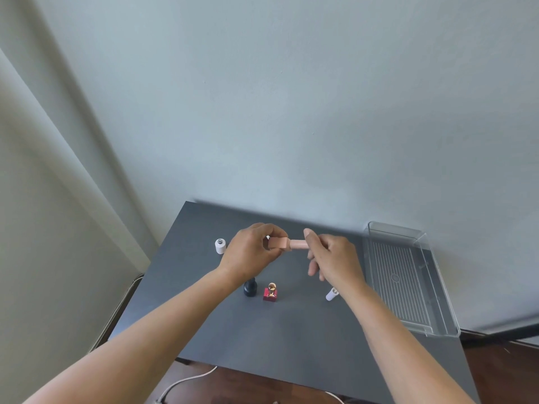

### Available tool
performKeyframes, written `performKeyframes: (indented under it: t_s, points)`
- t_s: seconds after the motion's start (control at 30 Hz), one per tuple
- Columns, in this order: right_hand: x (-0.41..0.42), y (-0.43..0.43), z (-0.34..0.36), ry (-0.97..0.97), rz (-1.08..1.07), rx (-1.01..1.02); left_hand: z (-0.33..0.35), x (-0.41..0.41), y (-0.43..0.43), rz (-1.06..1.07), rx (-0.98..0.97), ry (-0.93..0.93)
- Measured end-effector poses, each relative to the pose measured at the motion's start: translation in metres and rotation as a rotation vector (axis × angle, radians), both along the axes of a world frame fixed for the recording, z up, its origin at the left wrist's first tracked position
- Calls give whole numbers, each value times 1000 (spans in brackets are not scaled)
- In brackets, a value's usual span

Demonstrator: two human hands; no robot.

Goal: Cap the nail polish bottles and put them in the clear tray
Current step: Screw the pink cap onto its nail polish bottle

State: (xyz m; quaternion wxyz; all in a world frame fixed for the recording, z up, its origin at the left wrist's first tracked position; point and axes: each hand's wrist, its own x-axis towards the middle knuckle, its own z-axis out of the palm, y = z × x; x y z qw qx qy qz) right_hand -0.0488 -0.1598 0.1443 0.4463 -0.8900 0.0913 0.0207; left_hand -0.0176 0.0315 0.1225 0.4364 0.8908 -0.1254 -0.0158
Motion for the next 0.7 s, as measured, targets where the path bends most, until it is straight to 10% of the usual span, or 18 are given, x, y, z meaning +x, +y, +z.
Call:
performKeyframes:
  t_s: [0.7]
  points:
    - [-12, -2, -1, 25, 53, -133, 5, -4, -5, -42, 29, -75]
